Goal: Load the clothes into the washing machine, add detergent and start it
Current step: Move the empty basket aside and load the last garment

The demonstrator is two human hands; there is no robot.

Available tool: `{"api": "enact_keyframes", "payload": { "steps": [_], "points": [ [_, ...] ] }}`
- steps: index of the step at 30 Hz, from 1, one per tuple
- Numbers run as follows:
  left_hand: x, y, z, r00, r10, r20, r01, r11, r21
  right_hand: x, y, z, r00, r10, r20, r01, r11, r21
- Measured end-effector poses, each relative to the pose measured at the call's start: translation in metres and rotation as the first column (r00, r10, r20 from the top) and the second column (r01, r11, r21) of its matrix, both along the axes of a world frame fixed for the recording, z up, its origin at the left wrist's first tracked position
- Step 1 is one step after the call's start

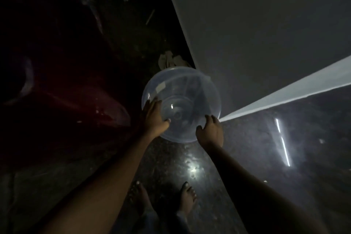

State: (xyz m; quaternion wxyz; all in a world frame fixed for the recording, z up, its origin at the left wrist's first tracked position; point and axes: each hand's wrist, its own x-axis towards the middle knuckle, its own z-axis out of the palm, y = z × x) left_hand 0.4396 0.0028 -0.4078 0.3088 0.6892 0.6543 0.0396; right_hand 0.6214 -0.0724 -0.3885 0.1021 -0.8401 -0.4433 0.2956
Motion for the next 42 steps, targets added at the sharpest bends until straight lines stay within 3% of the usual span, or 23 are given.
{"api": "enact_keyframes", "payload": {
  "steps": [3,8,15,19,22,24,28,30,35,42],
  "points": [
    [0.001,0.012,-0.058,0.997,0.071,-0.017,-0.072,0.997,-0.039,0.007,0.000,-0.053,0.986,-0.161,-0.038,0.159,0.986,-0.049],
    [-0.009,0.031,-0.115,0.955,0.276,0.111,-0.264,0.958,-0.113,0.014,0.000,-0.099,0.920,-0.340,-0.193,0.347,0.938,-0.001],
    [-0.018,0.029,-0.116,0.853,0.501,0.147,-0.443,0.843,-0.304,0.022,-0.003,-0.102,0.873,-0.420,-0.248,0.442,0.896,0.037],
    [-0.024,-0.009,-0.100,0.812,0.538,0.226,-0.464,0.830,-0.310,0.019,-0.039,-0.078,0.849,-0.469,-0.243,0.486,0.874,0.008],
    [-0.026,-0.040,-0.090,0.819,0.509,0.265,-0.430,0.850,-0.304,0.021,-0.078,-0.055,0.845,-0.497,-0.197,0.503,0.864,-0.021],
    [-0.016,-0.063,-0.049,0.852,0.457,0.256,-0.373,0.872,-0.317,0.024,-0.107,-0.045,0.837,-0.522,-0.165,0.524,0.851,-0.035],
    [0.010,-0.104,-0.020,0.788,0.507,0.349,-0.360,0.839,-0.407,0.033,-0.165,-0.038,0.799,-0.594,-0.096,0.591,0.804,-0.060],
    [0.021,-0.122,-0.026,0.794,0.486,0.365,-0.312,0.842,-0.440,0.041,-0.191,-0.041,0.784,-0.618,-0.059,0.614,0.786,-0.077],
    [0.043,-0.163,-0.065,0.914,0.292,0.281,-0.139,0.878,-0.459,0.063,-0.245,-0.061,0.744,-0.668,-0.002,0.664,0.740,-0.107],
    [0.065,-0.204,-0.088,0.940,0.181,0.289,-0.038,0.898,-0.439,0.090,-0.292,-0.078,0.760,-0.650,0.019,0.645,0.750,-0.149]
  ]
}}
